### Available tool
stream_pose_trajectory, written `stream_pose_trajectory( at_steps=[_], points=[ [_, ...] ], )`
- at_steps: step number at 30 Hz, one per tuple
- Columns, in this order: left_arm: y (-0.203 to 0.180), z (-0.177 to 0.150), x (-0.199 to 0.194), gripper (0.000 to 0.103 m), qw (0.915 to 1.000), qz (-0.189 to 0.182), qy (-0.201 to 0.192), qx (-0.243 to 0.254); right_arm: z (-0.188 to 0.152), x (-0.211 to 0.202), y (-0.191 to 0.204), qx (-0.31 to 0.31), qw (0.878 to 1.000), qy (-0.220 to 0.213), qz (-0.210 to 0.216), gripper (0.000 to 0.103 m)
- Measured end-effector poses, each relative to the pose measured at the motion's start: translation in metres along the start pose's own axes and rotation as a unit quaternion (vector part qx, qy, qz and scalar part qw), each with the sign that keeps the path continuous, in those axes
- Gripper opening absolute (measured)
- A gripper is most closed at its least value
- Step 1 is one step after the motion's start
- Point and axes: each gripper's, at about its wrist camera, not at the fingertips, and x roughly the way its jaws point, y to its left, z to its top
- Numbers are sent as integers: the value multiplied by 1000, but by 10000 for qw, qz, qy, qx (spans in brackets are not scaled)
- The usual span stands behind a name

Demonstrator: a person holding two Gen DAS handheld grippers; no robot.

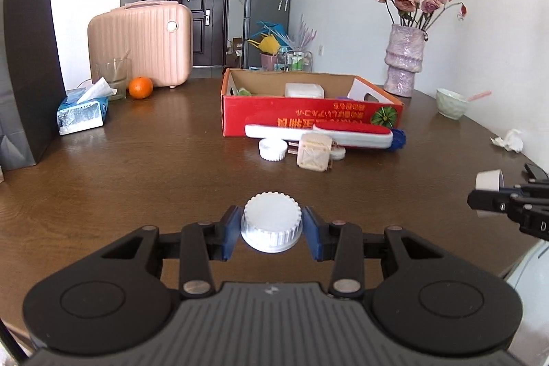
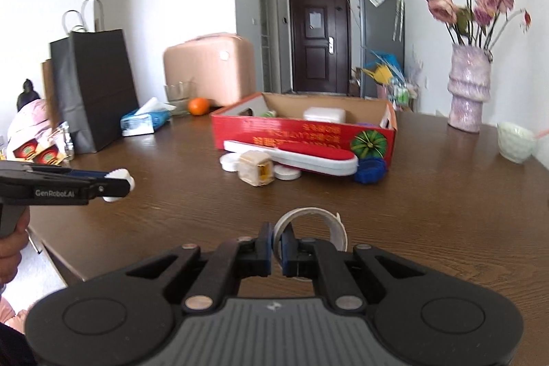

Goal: Organize rigid objects
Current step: 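Carry the cap and tape roll into the red box and open both tools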

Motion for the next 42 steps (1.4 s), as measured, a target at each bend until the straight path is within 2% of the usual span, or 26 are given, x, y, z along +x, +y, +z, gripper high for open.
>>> stream_pose_trajectory(
  at_steps=[9,15,20,24,27,30,33,36,38,39,40,41,42],
  points=[
    [4,4,-9,40,9997,-110,-203,-80,-2,-13,18,-78,10000,-39,12,5],
    [5,37,19,40,9990,-148,-411,106,21,8,12,-313,9995,-32,14,5],
    [7,90,64,40,9966,-350,-687,295,64,42,-6,-590,9981,-203,16,5],
    [11,133,121,40,9961,-347,-702,410,107,86,-28,-674,9973,-256,118,5],
    [18,167,172,40,9970,-450,-526,351,140,128,-46,-686,9972,-140,263,5],
    [23,200,227,40,9985,-360,-271,302,171,181,-57,-862,9958,158,268,5],
    [26,224,280,40,9990,-399,110,177,195,240,-69,-942,9930,661,254,5],
    [28,235,327,40,9980,-416,477,81,206,296,-83,-973,9874,1244,101,5],
    [28,236,352,42,9967,-472,647,98,210,332,-93,-891,9813,1702,146,7],
    [28,234,363,51,9964,-462,713,73,209,347,-99,-842,9780,1895,219,9],
    [26,232,372,57,9959,-374,818,114,209,361,-102,-813,9739,2105,257,15],
    [23,230,380,58,9951,-265,932,218,207,374,-103,-815,9683,2342,292,27],
    [21,228,384,58,9940,-233,1022,326,207,384,-104,-843,9639,2505,316,33]
  ],
)
